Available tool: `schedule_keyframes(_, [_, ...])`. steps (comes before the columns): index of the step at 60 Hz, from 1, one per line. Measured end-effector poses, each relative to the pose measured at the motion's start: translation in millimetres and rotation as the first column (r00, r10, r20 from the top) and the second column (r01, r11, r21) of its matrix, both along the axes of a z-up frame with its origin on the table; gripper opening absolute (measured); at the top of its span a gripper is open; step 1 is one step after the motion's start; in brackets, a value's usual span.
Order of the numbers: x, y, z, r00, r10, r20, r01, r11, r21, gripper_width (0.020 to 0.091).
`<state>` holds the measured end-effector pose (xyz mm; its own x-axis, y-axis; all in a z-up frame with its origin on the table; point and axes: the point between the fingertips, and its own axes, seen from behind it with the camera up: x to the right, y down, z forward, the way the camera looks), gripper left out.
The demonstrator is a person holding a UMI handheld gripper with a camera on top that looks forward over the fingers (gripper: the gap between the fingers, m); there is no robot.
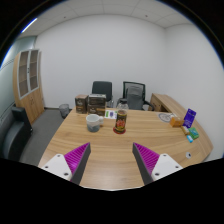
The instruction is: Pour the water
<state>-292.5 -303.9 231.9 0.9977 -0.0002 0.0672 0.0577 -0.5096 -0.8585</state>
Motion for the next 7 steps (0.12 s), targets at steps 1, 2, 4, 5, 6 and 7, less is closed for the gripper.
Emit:
schedule_keyframes(1, [2.1, -1.7, 1.5, 1.000, -0.006, 0.010, 0.006, 1.000, 0.002, 0.0859])
schedule_keyframes(2, [3.5, -2.7, 3.2, 1.000, -0.013, 0.016, 0.013, 1.000, 0.005, 0.0860])
schedule_keyframes(4, [4.8, -3.9, 6.8, 1.000, -0.022, 0.016, 0.022, 1.000, 0.013, 0.0859])
schedule_keyframes(5, [5.2, -4.5, 8.4, 1.000, -0.026, 0.014, 0.026, 1.000, 0.015, 0.0862])
schedule_keyframes(6, [5.7, -5.1, 9.8, 0.999, -0.030, 0.013, 0.030, 0.999, 0.017, 0.0858])
schedule_keyframes(7, [6.8, -6.0, 10.8, 0.999, -0.032, 0.012, 0.032, 0.999, 0.017, 0.0858])
